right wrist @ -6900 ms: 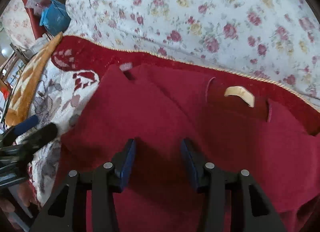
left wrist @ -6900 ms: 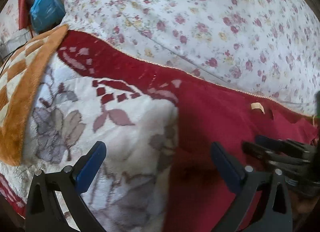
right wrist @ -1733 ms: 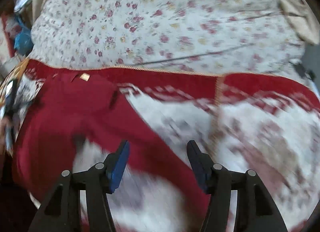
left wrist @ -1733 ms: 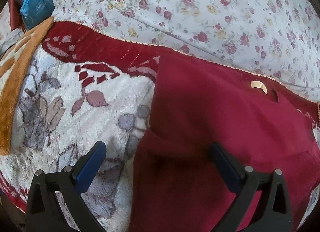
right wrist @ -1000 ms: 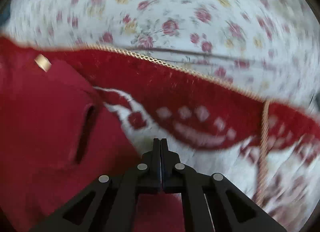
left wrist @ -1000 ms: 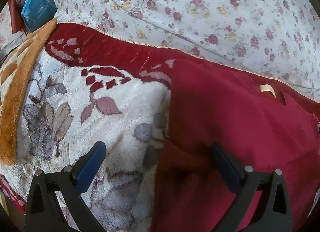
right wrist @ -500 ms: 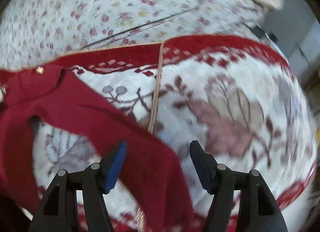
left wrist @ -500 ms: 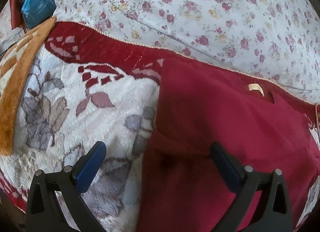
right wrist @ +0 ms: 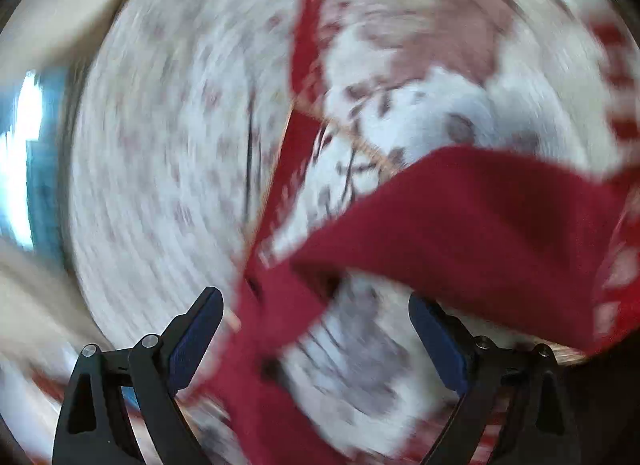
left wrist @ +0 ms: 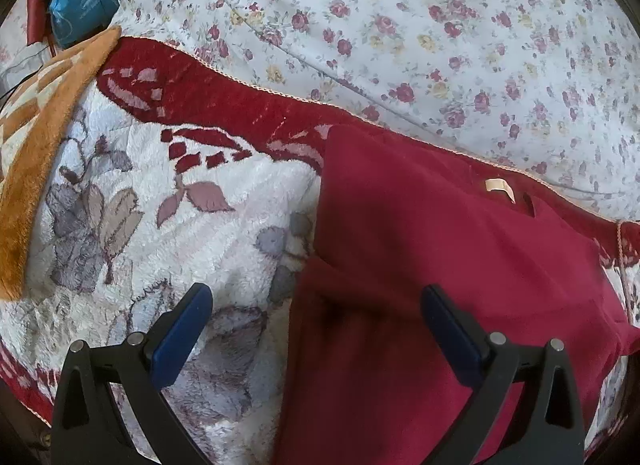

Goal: Fold small clothes

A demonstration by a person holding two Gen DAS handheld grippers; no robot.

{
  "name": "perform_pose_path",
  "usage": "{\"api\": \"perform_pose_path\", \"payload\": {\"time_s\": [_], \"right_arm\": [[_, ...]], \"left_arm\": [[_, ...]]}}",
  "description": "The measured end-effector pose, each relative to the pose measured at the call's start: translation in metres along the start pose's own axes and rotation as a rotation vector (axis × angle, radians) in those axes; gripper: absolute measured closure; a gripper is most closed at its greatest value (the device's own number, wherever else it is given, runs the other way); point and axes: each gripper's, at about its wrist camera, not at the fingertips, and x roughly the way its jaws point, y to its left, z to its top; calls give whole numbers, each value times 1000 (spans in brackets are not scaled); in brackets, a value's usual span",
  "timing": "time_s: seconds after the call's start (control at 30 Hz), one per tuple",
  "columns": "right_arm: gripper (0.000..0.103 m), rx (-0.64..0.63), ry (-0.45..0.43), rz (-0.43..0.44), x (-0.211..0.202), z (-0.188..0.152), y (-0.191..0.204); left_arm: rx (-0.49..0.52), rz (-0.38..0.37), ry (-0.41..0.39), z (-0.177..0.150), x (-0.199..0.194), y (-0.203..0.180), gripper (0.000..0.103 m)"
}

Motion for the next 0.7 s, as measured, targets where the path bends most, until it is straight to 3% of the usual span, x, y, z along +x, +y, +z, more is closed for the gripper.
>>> {"api": "perform_pose_path", "payload": {"time_s": [0.07, 0.1, 0.13, 0.17, 0.2, 0.27, 0.33, 0.47, 0.6, 0.7], "right_arm": [[6, 55, -53, -65, 8, 4, -8], [15, 79, -60, -95, 14, 7, -14], [25, 72, -59, -95, 17, 9, -16], [49, 39, -55, -108, 20, 12, -14], [64, -5, -63, -132, 19, 13, -9], [84, -177, -133, -194, 10, 15, 19], [88, -385, -199, -227, 6, 16, 66], [90, -689, -237, -161, 12, -5, 163], [90, -893, -136, -15, 44, -59, 248], [90, -1040, 22, 69, 94, -130, 291]], "left_arm": [[-6, -2, 1, 0, -1, 2, 0], [-12, -6, 0, 1, -1, 3, 0], [-16, -10, -1, 1, -2, 4, 0], [-20, -13, -3, 1, -3, 6, 0], [-24, -15, -6, 1, -4, 7, 0], [-30, -16, -12, 2, -6, 9, 0], [-38, -17, -14, 3, -6, 10, 0], [-53, -24, -19, 5, -7, 12, 0], [-74, -26, -37, 9, -11, 18, 0], [-109, -29, -40, 12, -10, 29, 0]]}}
